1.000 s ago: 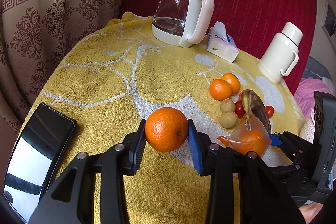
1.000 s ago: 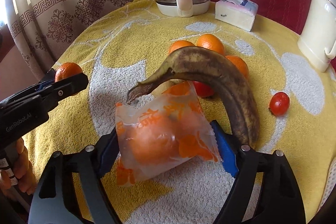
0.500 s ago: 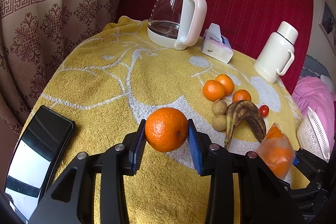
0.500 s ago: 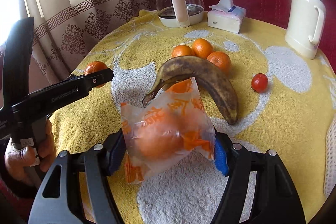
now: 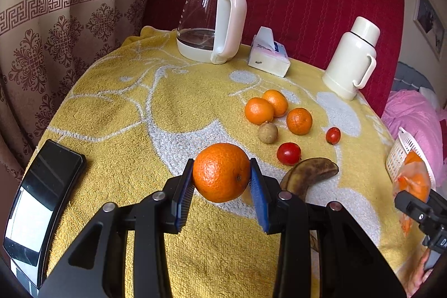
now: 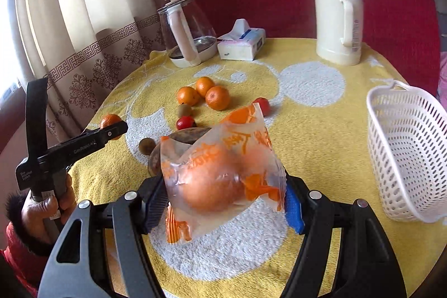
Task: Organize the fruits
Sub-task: 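Carry the bag of oranges into the white basket with the right tool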
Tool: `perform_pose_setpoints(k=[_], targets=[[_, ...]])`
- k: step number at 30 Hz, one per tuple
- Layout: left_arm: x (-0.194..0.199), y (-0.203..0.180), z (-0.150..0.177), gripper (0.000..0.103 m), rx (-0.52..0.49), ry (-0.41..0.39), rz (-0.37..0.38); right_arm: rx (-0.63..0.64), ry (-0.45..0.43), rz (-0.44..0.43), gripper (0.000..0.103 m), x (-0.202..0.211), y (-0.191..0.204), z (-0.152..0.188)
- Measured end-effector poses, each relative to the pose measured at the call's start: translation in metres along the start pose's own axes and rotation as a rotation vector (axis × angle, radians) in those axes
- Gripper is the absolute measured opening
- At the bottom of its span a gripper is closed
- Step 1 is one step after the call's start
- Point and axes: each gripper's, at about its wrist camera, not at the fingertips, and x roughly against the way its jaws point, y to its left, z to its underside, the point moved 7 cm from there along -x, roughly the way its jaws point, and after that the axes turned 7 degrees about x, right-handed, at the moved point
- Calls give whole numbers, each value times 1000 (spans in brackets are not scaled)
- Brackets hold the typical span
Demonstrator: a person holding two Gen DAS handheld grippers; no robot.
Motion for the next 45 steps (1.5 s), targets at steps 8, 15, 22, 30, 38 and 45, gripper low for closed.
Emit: perform_pose_setpoints(k=[8,15,22,30,38,45], targets=[[7,-18,7,38,-18,1,15,-87,-95,123,70,42,-63,-8],[11,-36,6,38,-49,-3,23,-171,-139,245,70,68,-126,-5],[13,-58,7,38,-79,-1,33,-239,-94,342,70,68,-182,12],[11,-86,10,38,-121,6,55,-255,-66,354,74,63,-200,24],[10,-107,16,38,-156,18,68,-261,-141,359,85,80,-202,15],[11,-131,19,38,-199,21,87,-290,-229,386,85,100,-210,10]])
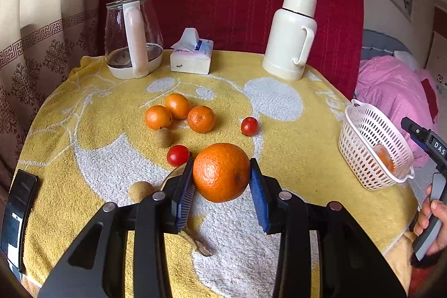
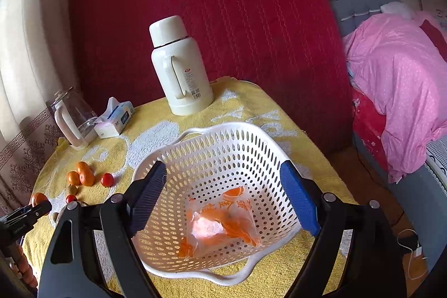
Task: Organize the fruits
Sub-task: 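Carry the bag of oranges into the white basket with the right tool, then lower the orange into the basket and open the left tool while the right tool releases the bag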
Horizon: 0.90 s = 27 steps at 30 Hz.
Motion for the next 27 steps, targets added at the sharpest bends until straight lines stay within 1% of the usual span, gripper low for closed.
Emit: perform_pose_setpoints(k=[6,13,21,27], targets=[[-4,-36,-2,38,-52,13,44,-59,-50,28,85,6,-17,-2],[-10,-99,-5,38,-134,31,144,-64,-104,63,85,12,-24,-5],[-18,-168,-1,38,-225,45,257,-108,-97,70,85,6,-36,4],[-30,-207,1,38,-276,48,323,-145,-104,72,85,4,-45,6]])
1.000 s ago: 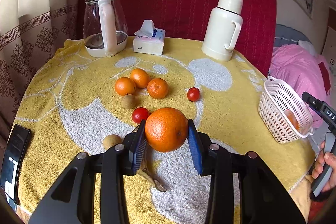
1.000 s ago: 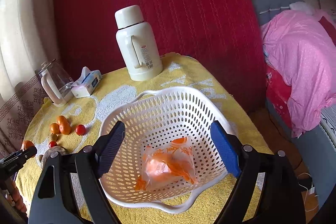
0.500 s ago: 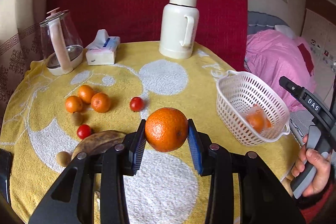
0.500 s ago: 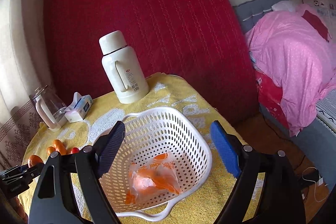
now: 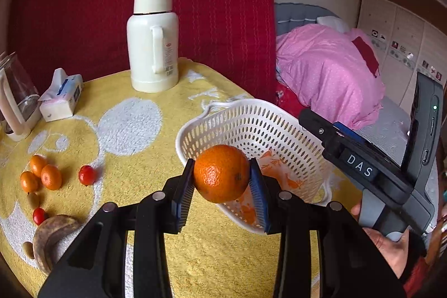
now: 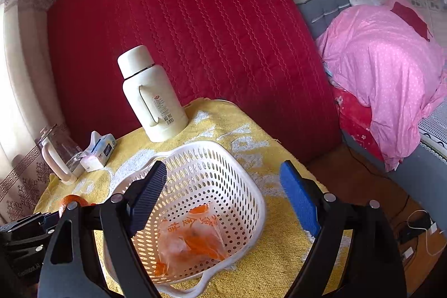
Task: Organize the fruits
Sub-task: 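Lower the orange into the basket and open the left tool while the right tool releases the bag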
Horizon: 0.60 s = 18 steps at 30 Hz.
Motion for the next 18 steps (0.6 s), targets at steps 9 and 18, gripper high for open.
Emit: perform_pose_setpoints(k=[9,18], targets=[[-10,-14,-3,41,-23,3,38,-25,2,7,85,-3,-7,2],[1,5,-2,92,8,-26,-13,-20,8,14,90,-4,-6,5]])
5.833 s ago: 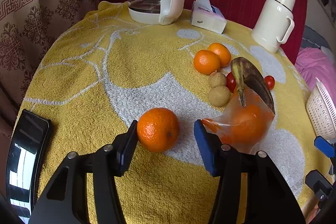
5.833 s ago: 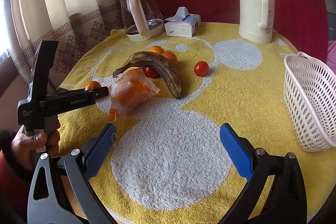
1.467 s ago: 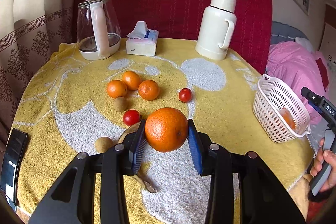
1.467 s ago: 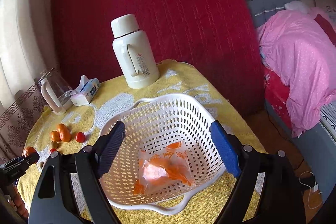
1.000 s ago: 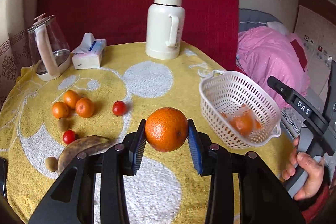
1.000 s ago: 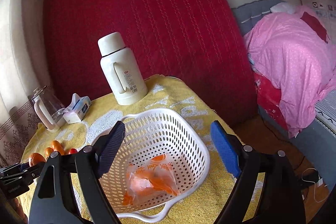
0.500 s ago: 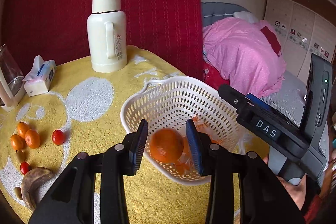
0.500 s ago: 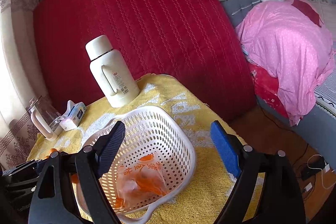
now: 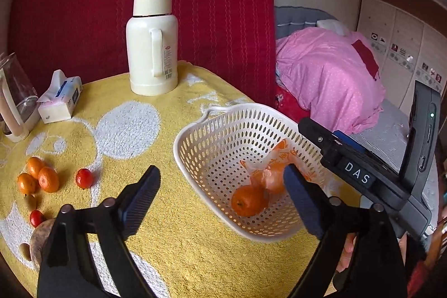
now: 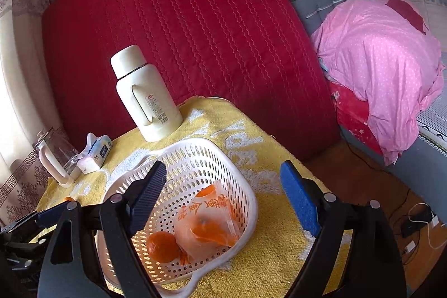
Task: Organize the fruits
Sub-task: 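Lower the orange into the basket and open the left tool while the right tool releases the bag, then move both tools back from the basket over the remaining fruit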
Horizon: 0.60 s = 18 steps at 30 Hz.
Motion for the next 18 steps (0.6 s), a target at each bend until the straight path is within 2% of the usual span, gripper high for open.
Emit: perform_pose_setpoints(k=[4,18], targets=[[4,4,3,96,-17,0,-42,-3,-19,17,98,3,-1,-2],[22,36,15,98,40,2,-112,24,-38,15,98,7,4,1]])
